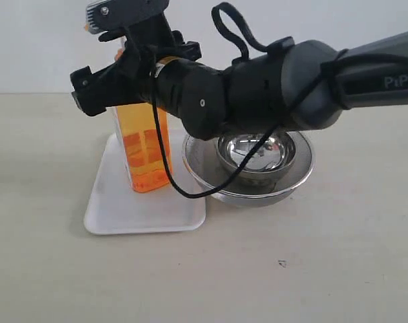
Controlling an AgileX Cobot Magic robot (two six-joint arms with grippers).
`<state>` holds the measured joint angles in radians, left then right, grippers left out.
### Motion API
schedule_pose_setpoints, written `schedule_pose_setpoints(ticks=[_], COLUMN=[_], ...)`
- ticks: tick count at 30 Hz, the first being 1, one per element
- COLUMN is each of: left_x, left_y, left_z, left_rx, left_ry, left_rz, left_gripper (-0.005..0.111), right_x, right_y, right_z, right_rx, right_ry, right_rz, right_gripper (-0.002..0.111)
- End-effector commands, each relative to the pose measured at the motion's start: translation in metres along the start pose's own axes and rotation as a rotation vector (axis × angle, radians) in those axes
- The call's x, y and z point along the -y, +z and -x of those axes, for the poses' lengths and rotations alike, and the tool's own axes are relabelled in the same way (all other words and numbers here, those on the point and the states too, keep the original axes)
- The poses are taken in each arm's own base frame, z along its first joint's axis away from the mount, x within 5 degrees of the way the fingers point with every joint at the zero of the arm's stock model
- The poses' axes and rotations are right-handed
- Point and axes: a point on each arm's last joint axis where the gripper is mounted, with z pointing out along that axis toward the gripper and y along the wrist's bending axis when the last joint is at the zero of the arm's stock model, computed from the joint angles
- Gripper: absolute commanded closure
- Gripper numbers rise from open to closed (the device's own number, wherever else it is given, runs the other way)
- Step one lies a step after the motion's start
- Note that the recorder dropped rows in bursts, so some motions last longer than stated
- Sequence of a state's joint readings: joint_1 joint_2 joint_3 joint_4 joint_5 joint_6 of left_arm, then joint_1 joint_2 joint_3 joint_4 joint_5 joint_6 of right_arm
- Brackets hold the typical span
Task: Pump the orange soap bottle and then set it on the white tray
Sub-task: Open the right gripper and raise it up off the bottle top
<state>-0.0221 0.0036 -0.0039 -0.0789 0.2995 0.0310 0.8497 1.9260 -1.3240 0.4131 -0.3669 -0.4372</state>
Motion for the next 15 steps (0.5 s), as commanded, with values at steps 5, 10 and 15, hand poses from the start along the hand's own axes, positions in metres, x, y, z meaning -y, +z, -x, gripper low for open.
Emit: schedule_pose_setpoints(ticks=[5, 10, 15], left_x=[0.0, 0.0, 0.0], left_y=[0.0, 0.0, 0.0], left_z=[-0.001, -0.001, -0.001], left_rx=[0.006, 0.006, 0.006], left_ry=[-0.003, -0.003, -0.003], left_rz=[0.0, 0.0, 0.0], left_gripper=[0.102, 0.102, 0.102], right_x=[0.0, 0.003, 0.01], right_y=[-0.015, -0.025, -0.041], right_z=[0.018, 0.027, 0.028], right_rx=[-0.053, -0.054, -0.024], right_ry=[-0.047, -0.054, -0.054], right_rz=[0.053, 0.037, -0.01], right_gripper=[0.003, 0.003, 0.003])
